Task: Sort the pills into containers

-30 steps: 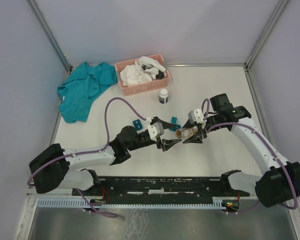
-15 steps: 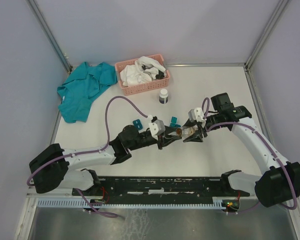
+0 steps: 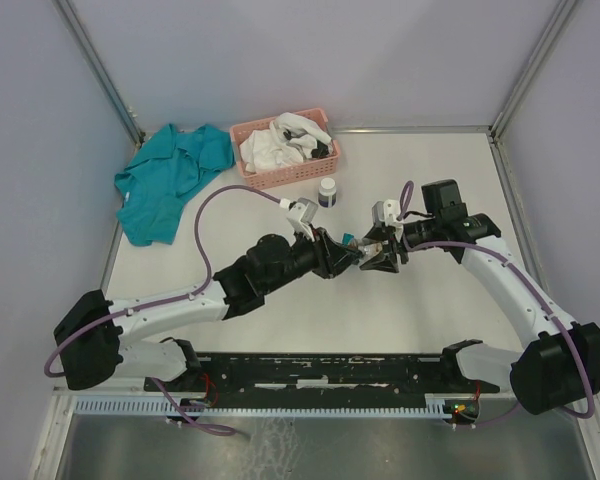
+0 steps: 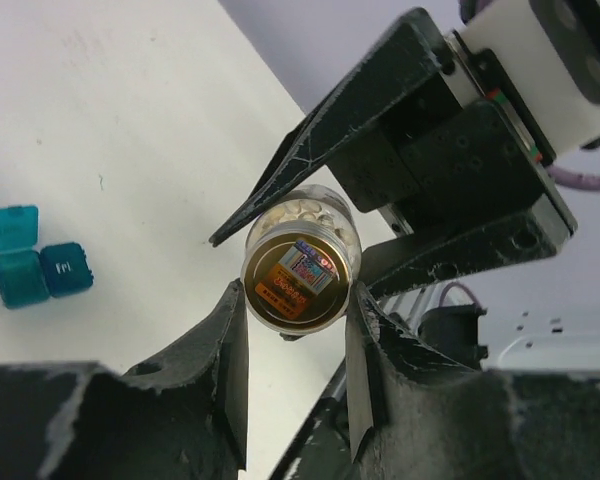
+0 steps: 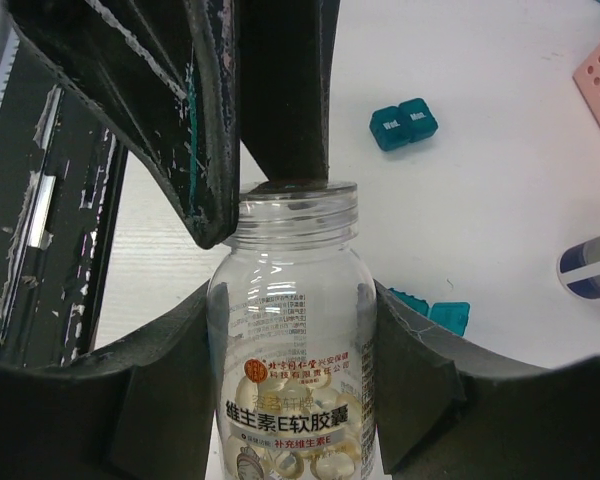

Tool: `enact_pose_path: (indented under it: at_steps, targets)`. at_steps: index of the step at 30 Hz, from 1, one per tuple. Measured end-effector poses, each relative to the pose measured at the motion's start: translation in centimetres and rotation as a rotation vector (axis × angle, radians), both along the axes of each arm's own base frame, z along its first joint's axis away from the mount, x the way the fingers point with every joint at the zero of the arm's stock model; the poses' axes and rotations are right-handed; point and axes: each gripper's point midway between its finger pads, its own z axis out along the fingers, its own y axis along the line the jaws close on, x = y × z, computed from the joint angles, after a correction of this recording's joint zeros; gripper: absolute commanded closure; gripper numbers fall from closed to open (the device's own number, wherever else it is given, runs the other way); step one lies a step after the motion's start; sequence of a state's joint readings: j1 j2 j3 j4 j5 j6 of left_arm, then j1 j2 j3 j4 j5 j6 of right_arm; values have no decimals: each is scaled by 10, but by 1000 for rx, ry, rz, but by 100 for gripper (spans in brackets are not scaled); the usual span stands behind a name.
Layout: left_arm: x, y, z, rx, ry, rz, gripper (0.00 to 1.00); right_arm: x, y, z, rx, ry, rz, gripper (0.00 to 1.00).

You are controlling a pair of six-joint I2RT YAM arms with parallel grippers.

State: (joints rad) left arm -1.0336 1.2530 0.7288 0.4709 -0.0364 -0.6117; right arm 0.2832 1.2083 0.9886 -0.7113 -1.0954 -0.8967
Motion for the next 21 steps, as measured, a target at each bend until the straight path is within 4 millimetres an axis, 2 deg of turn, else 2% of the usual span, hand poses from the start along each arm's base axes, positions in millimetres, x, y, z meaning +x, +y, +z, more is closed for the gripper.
enact_pose_path:
  at_steps: [3,5,6,8,9,11,13,18,21]
  targets:
    - [4,0,3,-18,117,50,95,5,1,2,4,-4,-16,99]
    - [4,0,4,-28,164,64,87,6,1,3,6,-1,-22,99]
    - [4,0,4,-33,181,68,80,6,1,3,6,0,-24,99]
    - [4,0,3,-39,206,78,50,6,1,3,4,8,-28,99]
    - [4,0,3,-40,212,79,39,6,1,2,3,10,-29,99]
    - [4,1,3,-44,221,84,25,5,1,2,2,13,-30,99]
    - [3,3,6,-55,224,86,17,6,0,1,-5,13,-35,99]
    - [-3,14,9,-81,213,83,10,7,-1,0,-9,17,-39,99]
    - [-7,18,1,-72,210,75,6,6,-1,-1,-11,15,-36,99]
